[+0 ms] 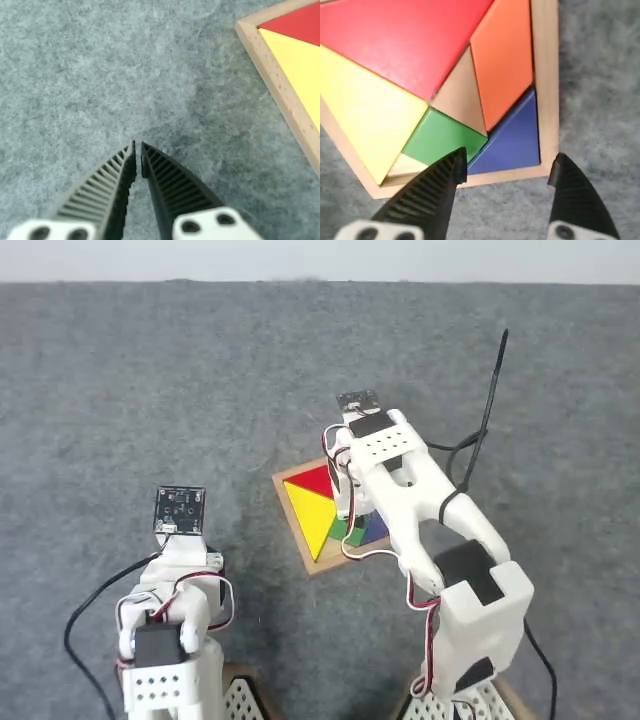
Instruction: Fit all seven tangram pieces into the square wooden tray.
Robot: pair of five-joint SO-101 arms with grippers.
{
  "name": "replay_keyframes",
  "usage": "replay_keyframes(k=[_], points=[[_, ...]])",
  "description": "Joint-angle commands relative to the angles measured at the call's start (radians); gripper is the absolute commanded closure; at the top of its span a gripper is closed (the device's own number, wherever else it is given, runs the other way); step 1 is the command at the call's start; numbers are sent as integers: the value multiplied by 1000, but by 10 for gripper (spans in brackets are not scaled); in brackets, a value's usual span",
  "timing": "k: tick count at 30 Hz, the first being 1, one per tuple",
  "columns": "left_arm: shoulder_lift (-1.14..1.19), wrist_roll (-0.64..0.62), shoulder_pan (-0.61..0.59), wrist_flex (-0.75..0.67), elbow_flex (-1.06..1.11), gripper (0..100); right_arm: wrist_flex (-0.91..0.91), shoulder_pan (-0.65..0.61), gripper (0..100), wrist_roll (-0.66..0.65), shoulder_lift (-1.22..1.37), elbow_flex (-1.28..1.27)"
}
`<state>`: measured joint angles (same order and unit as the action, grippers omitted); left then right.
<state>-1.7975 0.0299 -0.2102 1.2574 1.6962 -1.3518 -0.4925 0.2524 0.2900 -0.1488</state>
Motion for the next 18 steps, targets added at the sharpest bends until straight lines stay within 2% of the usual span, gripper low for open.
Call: replay_keyframes(k=[1, 4, 9, 18], points=[[-18, -17, -2, 3, -13, 982, 50, 16, 764, -14, -91, 21], [-18, -17, -2, 3, -13, 982, 134, 61, 837, -23, -216, -31], [-18, -17, -2, 3, -13, 982, 357, 111, 965, -155, -320, -64], [-18, -17, -2, 3, -13, 982, 848, 117, 978, -296, -122, -55]])
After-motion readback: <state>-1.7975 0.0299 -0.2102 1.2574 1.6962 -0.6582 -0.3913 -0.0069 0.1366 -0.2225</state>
